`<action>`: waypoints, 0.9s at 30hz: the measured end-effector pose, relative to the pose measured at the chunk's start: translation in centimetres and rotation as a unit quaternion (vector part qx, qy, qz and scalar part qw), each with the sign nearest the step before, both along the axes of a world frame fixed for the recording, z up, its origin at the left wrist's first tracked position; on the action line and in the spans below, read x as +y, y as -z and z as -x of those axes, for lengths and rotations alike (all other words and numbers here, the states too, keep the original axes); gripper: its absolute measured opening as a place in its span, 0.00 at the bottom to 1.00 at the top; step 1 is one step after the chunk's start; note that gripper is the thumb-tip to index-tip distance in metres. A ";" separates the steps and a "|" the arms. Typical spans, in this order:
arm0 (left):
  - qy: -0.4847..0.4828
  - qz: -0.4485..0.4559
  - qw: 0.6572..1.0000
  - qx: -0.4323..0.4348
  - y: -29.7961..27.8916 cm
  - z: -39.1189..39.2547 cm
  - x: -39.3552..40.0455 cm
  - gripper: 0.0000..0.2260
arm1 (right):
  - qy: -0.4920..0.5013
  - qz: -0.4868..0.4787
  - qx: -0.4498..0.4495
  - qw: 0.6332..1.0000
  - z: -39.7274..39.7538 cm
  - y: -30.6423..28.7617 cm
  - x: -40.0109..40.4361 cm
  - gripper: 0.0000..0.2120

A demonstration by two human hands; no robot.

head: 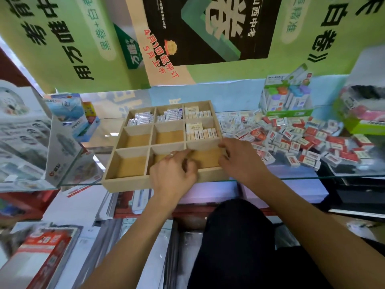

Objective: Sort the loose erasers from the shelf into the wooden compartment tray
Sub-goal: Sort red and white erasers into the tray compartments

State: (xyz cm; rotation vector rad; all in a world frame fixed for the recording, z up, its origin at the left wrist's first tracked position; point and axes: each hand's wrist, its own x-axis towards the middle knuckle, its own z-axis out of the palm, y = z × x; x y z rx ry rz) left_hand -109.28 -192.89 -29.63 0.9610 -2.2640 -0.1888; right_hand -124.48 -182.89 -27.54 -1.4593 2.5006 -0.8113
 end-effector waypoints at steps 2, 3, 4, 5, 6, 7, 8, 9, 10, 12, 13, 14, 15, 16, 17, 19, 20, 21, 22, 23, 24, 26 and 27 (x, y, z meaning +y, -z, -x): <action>-0.010 -0.006 1.000 -0.002 0.0 0.1 0.3 0.20 | -0.003 0.013 -0.003 1.000 -0.1 0.0 0.4 0.18; -0.014 -0.011 1.000 -0.006 -0.1 0.2 0.5 0.20 | -0.006 0.024 -0.011 1.000 0.0 -0.1 0.8 0.16; -0.016 -0.019 1.000 -0.014 -0.1 0.3 0.6 0.19 | -0.007 0.041 -0.027 0.999 0.2 -0.2 1.3 0.14; -0.018 -0.028 0.999 -0.020 -0.1 0.4 0.7 0.18 | -0.007 0.061 -0.048 0.997 0.4 -0.4 2.0 0.12; -0.017 -0.035 0.999 -0.018 -0.2 0.5 0.7 0.17 | -0.005 0.080 -0.067 0.995 0.8 -0.7 2.7 0.09; -0.009 -0.037 0.999 -0.007 -0.4 0.6 0.9 0.17 | -0.002 0.094 -0.080 0.992 1.2 -1.0 3.3 0.07; 0.008 -0.039 0.999 0.010 -0.5 0.7 1.2 0.16 | 0.000 0.106 -0.091 0.990 1.6 -1.3 3.9 0.06; 0.032 -0.042 0.998 0.025 -0.7 1.0 1.7 0.15 | 0.001 0.115 -0.101 0.988 2.0 -1.6 4.6 0.05; 0.057 -0.044 0.997 0.036 -0.8 1.4 2.2 0.15 | 0.000 0.121 -0.111 0.987 2.4 -2.0 5.4 0.05; 0.105 -0.065 0.991 0.052 -1.4 2.4 3.5 0.13 | -0.010 0.114 -0.121 0.986 3.3 -2.7 6.9 0.05; 0.130 -0.088 0.986 0.059 -1.9 3.1 4.1 0.11 | -0.013 0.105 -0.122 0.987 3.8 -3.0 7.7 0.06; 0.156 -0.114 0.979 0.064 -2.5 3.9 4.6 0.10 | -0.011 0.099 -0.125 0.987 4.4 -3.1 8.5 0.06; 0.179 -0.135 0.973 0.062 -3.0 4.7 5.0 0.10 | -0.001 0.097 -0.132 0.986 5.0 -3.2 9.3 0.06; 0.195 -0.149 0.968 0.054 -3.5 5.5 5.4 0.10 | 0.018 0.101 -0.142 0.985 5.7 -3.1 10.0 0.06; 0.206 -0.160 0.965 0.038 -3.9 6.4 5.8 0.10 | 0.044 0.110 -0.152 0.981 6.3 -2.9 10.8 0.06; 0.217 -0.174 0.960 -0.020 -4.5 8.0 6.0 0.11 | 0.093 0.127 -0.163 0.974 7.3 -2.4 12.0 0.07; 0.217 -0.174 0.959 -0.060 -4.7 8.7 5.9 0.11 | 0.104 0.129 -0.163 0.973 7.7 -2.2 12.3 0.08; 0.214 -0.169 0.957 -0.098 -4.9 9.3 5.8 0.12 | 0.107 0.128 -0.163 0.973 8.0 -1.9 12.5 0.09; 0.209 -0.160 0.956 -0.128 -5.1 9.8 5.7 0.12 | 0.105 0.126 -0.162 0.973 8.2 -1.7 12.6 0.09; 0.203 -0.149 0.956 -0.148 -5.2 10.3 5.6 0.13 | 0.102 0.123 -0.159 0.974 8.4 -1.6 12.6 0.09; 0.198 -0.145 0.955 -0.164 -5.3 10.9 5.5 0.13 | 0.099 0.122 -0.154 0.975 8.5 -1.6 12.5 0.09; 0.205 -0.150 0.946 -0.200 -5.2 12.0 5.6 0.14 | 0.097 0.118 -0.146 0.977 8.8 -1.4 12.3 0.09; 0.215 -0.146 0.940 -0.221 -5.0 12.6 5.8 0.16 | 0.097 0.118 -0.145 0.978 9.0 -1.3 12.4 0.09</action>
